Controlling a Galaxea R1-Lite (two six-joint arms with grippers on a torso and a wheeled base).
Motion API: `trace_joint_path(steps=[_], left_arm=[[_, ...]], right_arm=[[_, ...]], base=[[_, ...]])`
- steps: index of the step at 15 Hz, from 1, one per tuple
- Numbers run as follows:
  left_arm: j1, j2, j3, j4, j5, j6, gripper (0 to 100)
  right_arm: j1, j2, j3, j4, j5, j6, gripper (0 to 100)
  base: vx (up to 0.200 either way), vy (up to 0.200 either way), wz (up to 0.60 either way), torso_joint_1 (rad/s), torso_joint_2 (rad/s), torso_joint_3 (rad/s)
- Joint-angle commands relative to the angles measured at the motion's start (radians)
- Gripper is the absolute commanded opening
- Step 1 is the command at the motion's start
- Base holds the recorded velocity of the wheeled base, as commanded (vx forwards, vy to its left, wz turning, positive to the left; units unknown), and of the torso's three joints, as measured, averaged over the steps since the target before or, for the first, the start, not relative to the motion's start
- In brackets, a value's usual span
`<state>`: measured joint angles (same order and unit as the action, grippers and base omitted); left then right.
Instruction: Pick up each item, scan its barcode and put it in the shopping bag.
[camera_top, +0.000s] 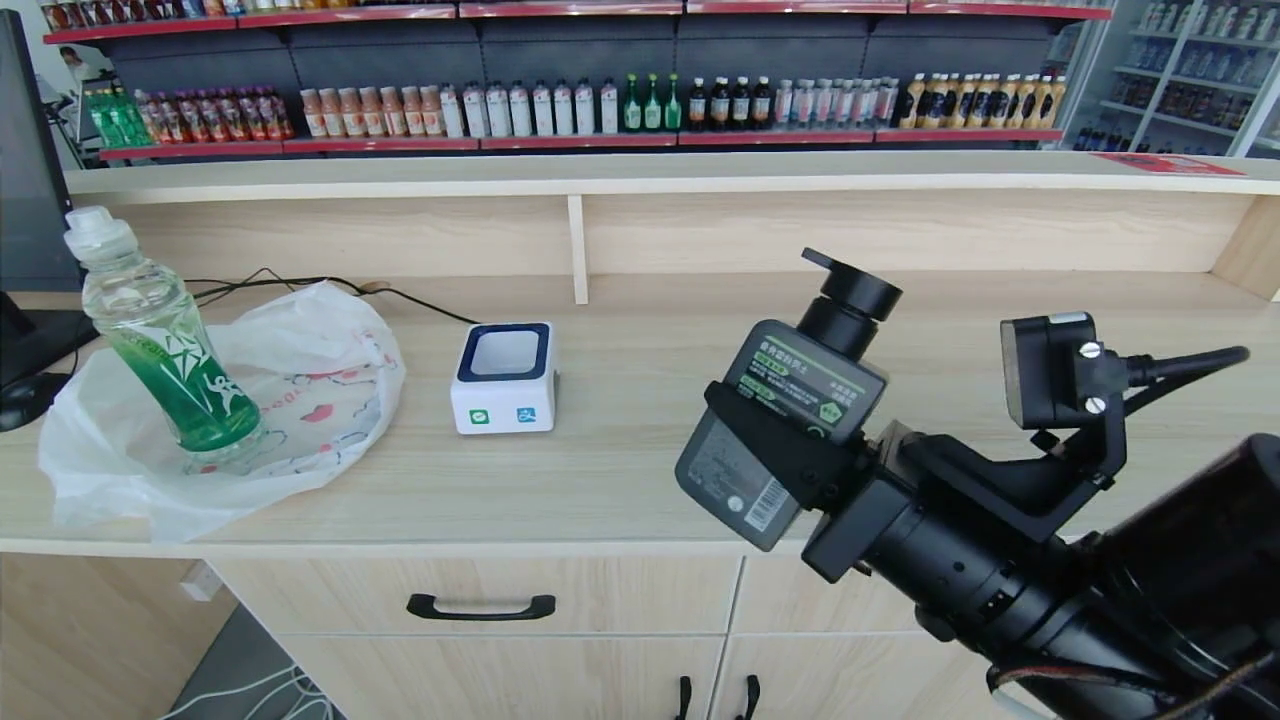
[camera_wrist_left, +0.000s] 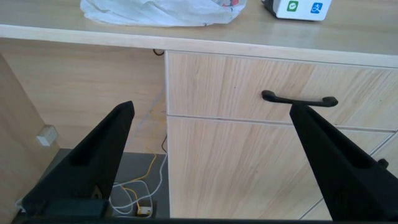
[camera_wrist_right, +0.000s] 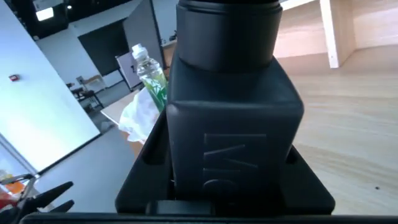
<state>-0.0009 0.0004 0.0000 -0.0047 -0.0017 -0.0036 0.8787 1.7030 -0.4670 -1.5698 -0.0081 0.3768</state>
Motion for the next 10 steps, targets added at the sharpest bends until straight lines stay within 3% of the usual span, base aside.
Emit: trace_joint_path(steps=[1,10], left_arm=[[-0.001,0.000,0.000,0.000,0.002,-0.001,100],[-0.001,0.000,0.000,-0.001,0.000,0.001,100]], right_arm=[[0.074,-0.031,0.034,-0.001,0.000,0.065,0],[0.229,-0.059,-0.010,-0.001,-0.001,0.172,0]], base=[[0.000,0.000,0.00,0.000,0.00,0.000],[0.000,0.000,0.00,0.000,0.00,0.000]])
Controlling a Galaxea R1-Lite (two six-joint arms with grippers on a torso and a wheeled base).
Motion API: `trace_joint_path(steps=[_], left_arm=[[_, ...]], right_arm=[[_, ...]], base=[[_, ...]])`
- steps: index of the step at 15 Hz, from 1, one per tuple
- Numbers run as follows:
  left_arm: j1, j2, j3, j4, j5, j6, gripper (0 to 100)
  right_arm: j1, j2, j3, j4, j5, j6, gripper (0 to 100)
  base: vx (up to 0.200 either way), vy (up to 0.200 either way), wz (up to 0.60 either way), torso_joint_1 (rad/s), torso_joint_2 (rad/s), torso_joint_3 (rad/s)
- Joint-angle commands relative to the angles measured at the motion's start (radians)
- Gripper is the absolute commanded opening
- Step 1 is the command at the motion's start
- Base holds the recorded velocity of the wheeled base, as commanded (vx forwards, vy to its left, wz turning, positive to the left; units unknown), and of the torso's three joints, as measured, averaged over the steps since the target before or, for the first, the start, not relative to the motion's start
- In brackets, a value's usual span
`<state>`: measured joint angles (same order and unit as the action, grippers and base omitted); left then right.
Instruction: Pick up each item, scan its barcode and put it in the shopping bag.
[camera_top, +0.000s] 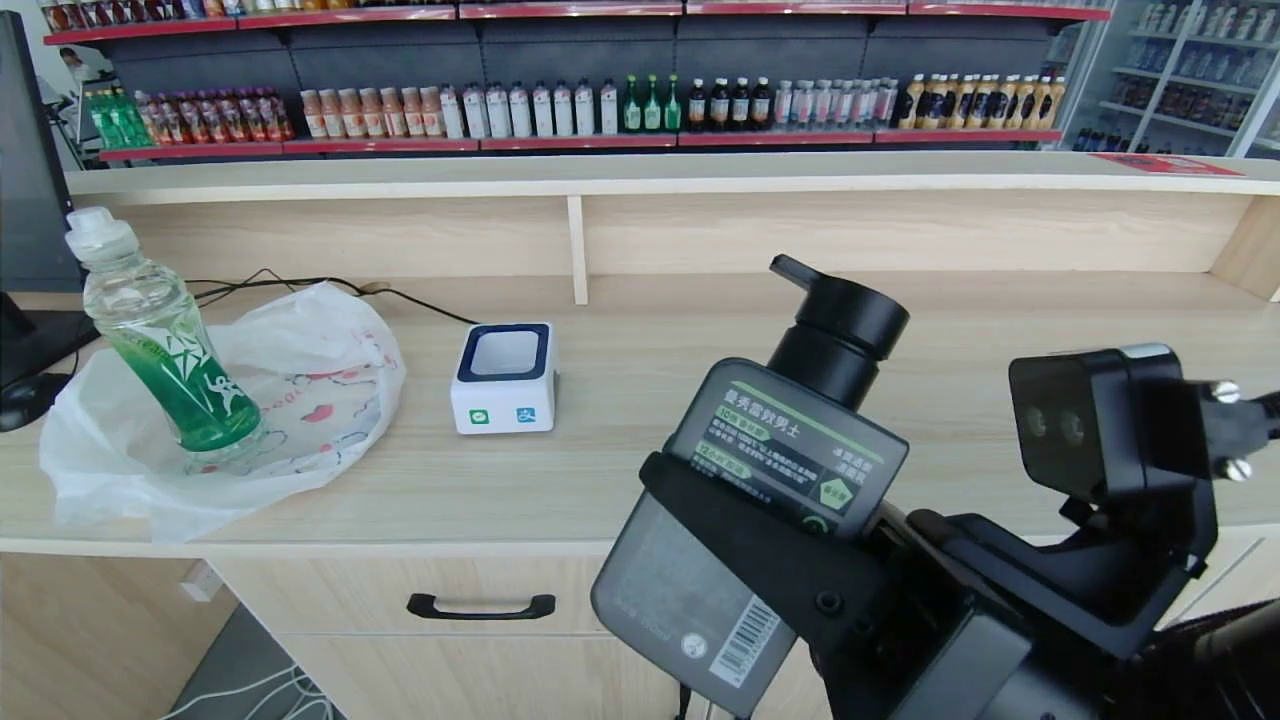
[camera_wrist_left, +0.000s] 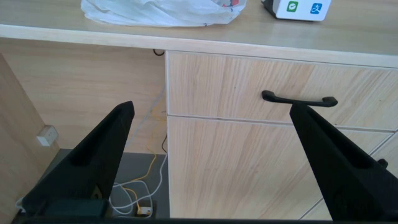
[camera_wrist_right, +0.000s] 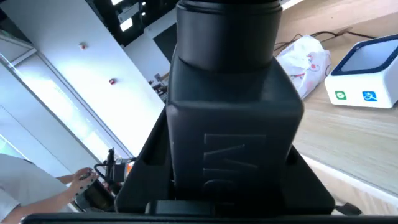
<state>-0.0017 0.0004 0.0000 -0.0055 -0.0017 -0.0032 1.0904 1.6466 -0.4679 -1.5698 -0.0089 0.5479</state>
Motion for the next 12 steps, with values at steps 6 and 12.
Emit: trace_joint_path(steps=[6,12], left_arm=[[0.000,0.000,0.000,-0.001,0.000,0.000,100],[0.000,0.000,0.000,-0.001,0.000,0.000,100]], right_arm=[[0.019,-0.039,-0.069,-0.001,-0.002,0.018,0],[0.019,-0.047,-0.069,-0.001,-0.003,0.020,0]], base=[[0.000,0.000,0.00,0.000,0.00,0.000],[0.000,0.000,0.00,0.000,0.00,0.000]])
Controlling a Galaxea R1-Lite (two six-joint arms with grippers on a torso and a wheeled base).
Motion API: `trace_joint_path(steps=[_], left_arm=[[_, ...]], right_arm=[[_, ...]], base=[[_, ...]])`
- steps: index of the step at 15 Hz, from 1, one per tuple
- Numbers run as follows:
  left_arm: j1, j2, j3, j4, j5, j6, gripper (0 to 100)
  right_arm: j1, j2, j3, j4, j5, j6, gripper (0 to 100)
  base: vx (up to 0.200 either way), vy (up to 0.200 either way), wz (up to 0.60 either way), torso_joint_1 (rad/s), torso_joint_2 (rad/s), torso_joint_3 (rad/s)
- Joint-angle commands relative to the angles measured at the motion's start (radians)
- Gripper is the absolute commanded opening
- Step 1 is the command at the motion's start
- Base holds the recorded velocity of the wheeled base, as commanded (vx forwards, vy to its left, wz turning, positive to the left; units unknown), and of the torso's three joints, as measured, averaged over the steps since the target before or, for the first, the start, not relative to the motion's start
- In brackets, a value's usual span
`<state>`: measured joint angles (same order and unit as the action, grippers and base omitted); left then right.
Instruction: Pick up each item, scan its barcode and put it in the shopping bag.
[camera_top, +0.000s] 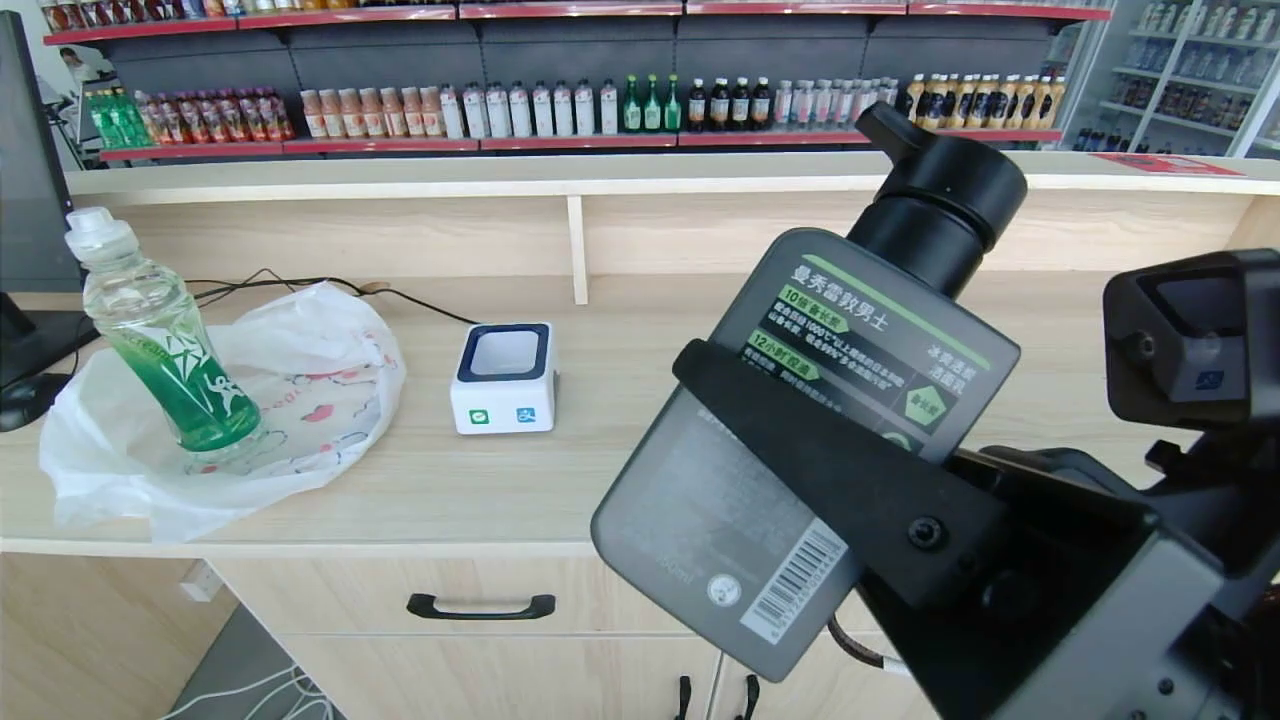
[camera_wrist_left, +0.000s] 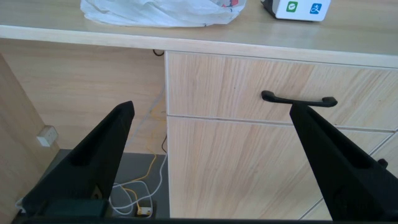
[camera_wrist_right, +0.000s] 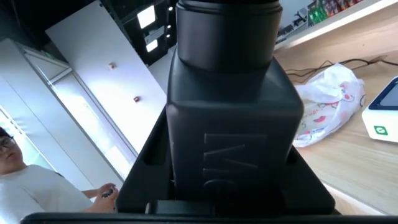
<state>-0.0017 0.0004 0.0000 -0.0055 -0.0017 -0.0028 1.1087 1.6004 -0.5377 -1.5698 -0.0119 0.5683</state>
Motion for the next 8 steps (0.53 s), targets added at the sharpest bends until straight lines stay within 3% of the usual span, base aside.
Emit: trace_joint_path(steps=[1,8], left_arm=[[0.000,0.000,0.000,-0.001,0.000,0.000,100],[0.000,0.000,0.000,-0.001,0.000,0.000,100]], right_arm=[[0.000,0.000,-0.001,-0.001,0.000,-0.002,0],[-0.004,-0.002,-0.001,-0.001,-0.002,-0.013,0]], base=[[0.000,0.000,0.00,0.000,0.00,0.000],[0.000,0.000,0.00,0.000,0.00,0.000]])
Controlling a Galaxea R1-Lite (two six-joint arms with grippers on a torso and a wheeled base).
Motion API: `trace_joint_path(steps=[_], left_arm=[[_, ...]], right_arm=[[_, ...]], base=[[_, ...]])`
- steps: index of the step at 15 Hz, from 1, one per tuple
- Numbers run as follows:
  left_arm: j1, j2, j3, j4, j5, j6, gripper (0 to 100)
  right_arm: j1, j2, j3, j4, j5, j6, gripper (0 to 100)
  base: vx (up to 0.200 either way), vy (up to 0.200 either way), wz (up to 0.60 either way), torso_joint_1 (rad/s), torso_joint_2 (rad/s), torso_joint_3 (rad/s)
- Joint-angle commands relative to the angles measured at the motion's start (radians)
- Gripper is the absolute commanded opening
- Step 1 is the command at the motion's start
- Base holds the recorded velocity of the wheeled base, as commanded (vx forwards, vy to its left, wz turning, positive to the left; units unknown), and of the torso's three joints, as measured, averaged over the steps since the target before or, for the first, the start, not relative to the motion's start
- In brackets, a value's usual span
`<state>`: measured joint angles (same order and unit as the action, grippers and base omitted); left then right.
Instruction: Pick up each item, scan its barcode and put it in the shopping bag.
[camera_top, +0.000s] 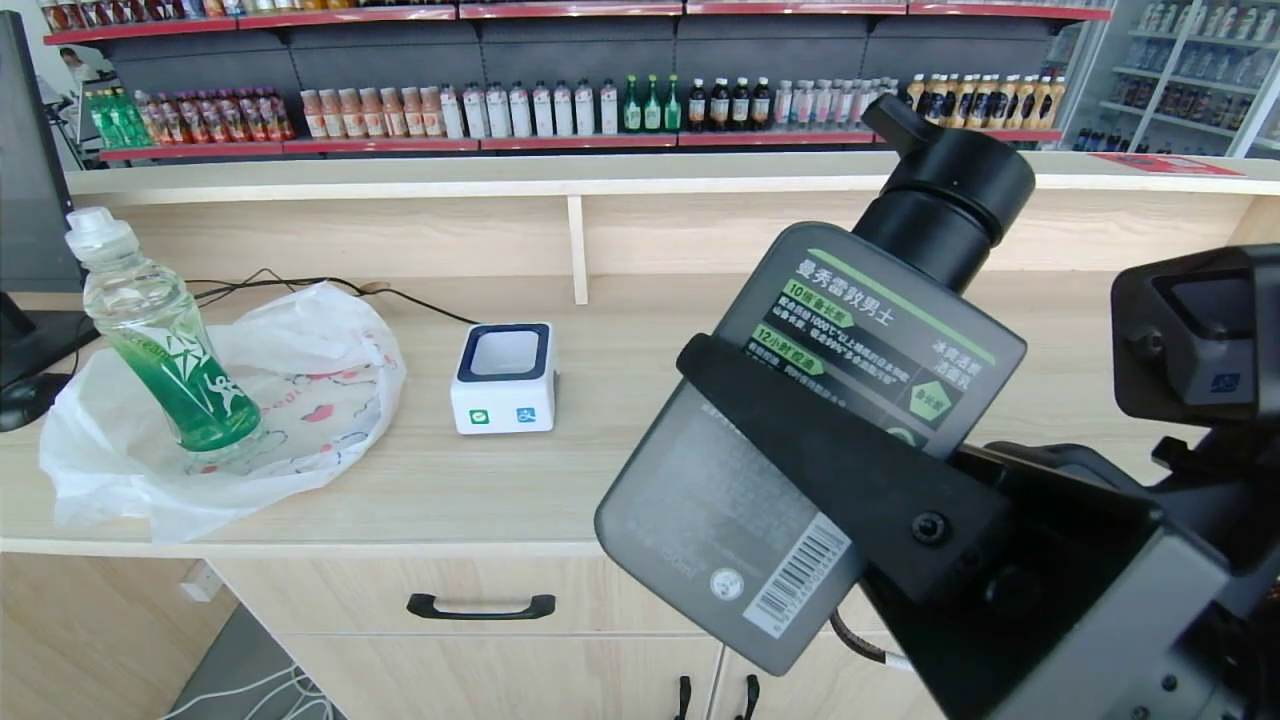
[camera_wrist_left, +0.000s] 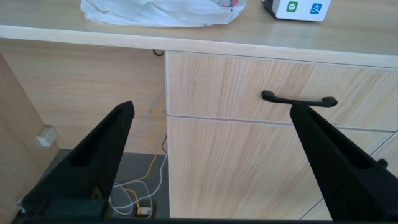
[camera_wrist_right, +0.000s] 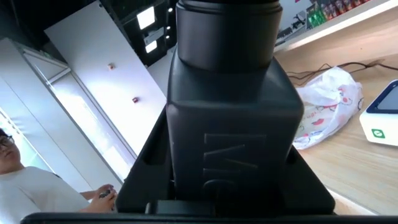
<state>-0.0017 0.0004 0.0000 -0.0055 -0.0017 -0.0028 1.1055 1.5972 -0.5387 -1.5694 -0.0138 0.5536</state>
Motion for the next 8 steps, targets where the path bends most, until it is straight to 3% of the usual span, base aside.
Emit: trace_joint_path(steps=[1,3,4,5,8], left_arm=[[0.000,0.000,0.000,-0.001,0.000,0.000,100],[0.000,0.000,0.000,-0.001,0.000,0.000,100],[0.000,0.000,0.000,-0.001,0.000,0.000,100],[0.000,0.000,0.000,-0.001,0.000,0.000,100],[0.000,0.000,0.000,0.001,0.000,0.000,100]], right_arm=[[-0.009,0.003,0.002,-0.001,0.002,-0.017,0],[-0.142,0.058,-0.004,-0.001,0.003,-0.182,0],[-0.142,0.058,-0.004,-0.001,0.003,-0.182,0],[-0.286,0.096,-0.007,-0.001,0.026,-0.342,0],[-0.385,0.147,-0.014,-0.001,0.029,-0.488,0]], base=[[0.000,0.000,0.00,0.000,0.00,0.000],[0.000,0.000,0.00,0.000,0.00,0.000],[0.000,0.000,0.00,0.000,0.00,0.000],[0.000,0.000,0.00,0.000,0.00,0.000],[0.000,0.000,0.00,0.000,0.00,0.000]])
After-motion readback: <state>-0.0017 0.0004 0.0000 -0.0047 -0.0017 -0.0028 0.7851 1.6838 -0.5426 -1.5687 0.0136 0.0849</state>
